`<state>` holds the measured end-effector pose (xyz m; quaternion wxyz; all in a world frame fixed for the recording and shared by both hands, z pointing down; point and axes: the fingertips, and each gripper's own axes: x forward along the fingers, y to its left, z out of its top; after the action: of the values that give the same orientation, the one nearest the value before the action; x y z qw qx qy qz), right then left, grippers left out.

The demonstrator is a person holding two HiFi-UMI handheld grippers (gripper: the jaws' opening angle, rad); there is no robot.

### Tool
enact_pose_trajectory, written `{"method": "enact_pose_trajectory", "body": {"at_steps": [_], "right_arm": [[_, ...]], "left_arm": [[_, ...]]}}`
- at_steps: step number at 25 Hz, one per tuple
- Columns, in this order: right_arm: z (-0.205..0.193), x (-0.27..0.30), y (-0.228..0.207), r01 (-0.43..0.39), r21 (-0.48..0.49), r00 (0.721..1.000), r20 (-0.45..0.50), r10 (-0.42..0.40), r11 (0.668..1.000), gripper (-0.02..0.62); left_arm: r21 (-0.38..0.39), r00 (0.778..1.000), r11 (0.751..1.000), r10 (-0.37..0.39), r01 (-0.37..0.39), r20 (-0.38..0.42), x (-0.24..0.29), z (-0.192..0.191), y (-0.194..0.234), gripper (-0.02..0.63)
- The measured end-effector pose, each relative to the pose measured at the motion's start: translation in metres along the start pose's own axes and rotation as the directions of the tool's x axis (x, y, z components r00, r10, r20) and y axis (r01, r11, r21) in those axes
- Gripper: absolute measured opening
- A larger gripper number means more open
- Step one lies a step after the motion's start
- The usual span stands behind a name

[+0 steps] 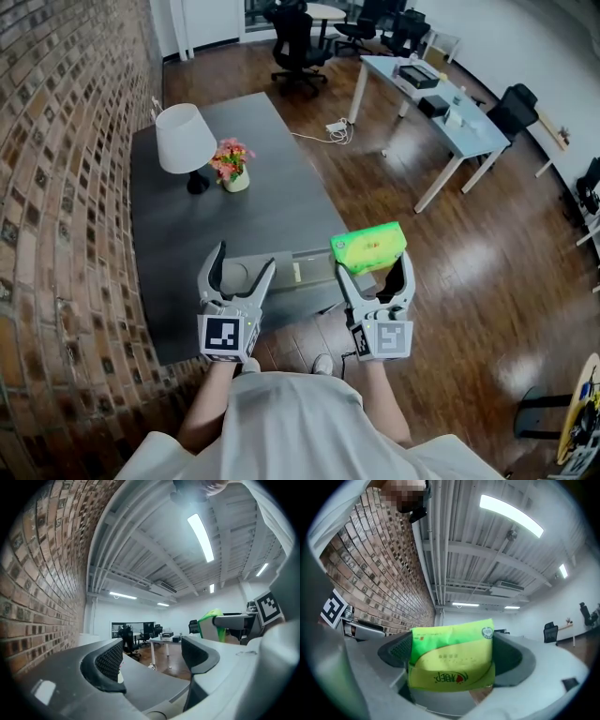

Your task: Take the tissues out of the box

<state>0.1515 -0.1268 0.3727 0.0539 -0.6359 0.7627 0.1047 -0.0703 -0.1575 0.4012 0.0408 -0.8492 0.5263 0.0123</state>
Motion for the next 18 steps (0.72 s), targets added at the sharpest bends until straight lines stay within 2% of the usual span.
{"method": "enact_pose_trajectory", "body": {"at_steps": [18], "right_arm": [[-0.004,0.010,0.013,-0.051,0.028,0.999,0.004,0.051,0.998,0.529]], "left_arm": [[0.021,1.000,1.000,0.007,-0.007,-0.016,-0.003,0.003,-0.004,0.376]]}}
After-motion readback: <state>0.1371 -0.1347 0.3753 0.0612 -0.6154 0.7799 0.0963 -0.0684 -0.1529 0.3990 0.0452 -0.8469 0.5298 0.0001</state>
